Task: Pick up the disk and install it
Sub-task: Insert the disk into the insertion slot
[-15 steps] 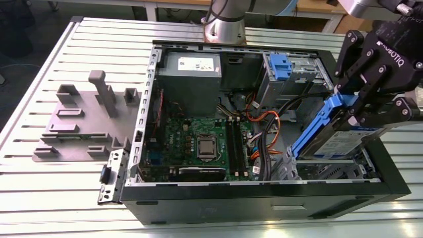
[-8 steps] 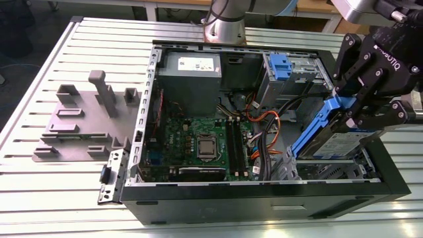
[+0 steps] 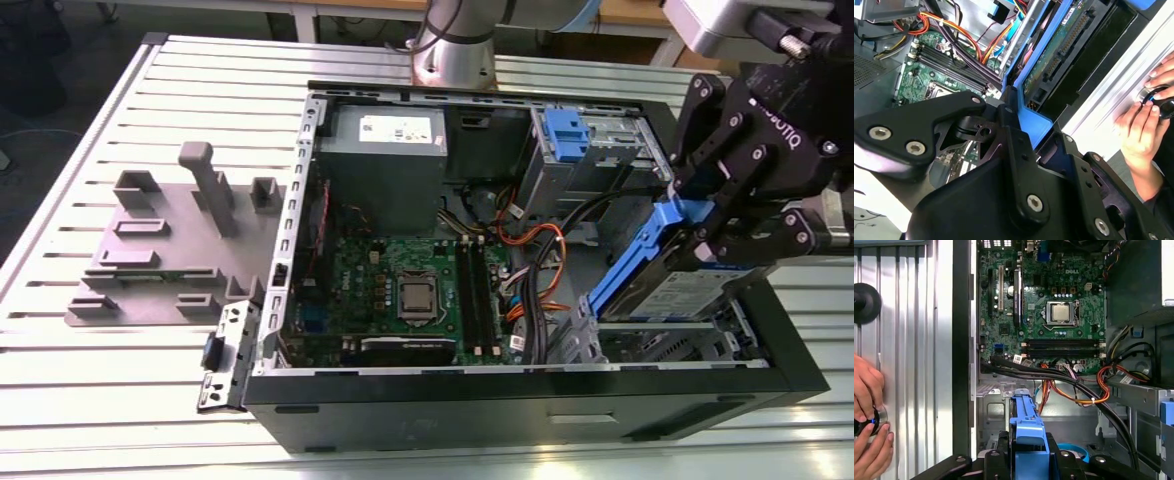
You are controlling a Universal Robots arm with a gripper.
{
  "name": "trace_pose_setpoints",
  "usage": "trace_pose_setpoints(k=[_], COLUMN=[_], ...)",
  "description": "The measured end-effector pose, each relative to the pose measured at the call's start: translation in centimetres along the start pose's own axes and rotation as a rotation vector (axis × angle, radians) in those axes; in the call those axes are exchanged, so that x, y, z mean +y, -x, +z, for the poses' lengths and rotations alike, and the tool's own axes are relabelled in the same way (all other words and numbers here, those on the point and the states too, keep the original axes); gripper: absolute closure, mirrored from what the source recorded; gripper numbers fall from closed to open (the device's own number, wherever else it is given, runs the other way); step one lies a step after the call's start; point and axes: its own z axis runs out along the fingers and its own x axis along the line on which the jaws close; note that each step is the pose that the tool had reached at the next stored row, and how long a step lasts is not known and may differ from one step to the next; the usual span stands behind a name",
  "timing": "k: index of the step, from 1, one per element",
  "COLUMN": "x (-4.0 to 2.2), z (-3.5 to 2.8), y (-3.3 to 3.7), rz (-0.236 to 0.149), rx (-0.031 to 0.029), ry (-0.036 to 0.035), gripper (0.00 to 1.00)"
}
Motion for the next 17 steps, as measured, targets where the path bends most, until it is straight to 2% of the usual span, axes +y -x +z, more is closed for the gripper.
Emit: trace_pose_setpoints(k=[17], x=[-0.01], z=[0.82], y=[0.0], rz=[0.001], rx=[-0.0001], ry=[0.0], gripper=[0.64])
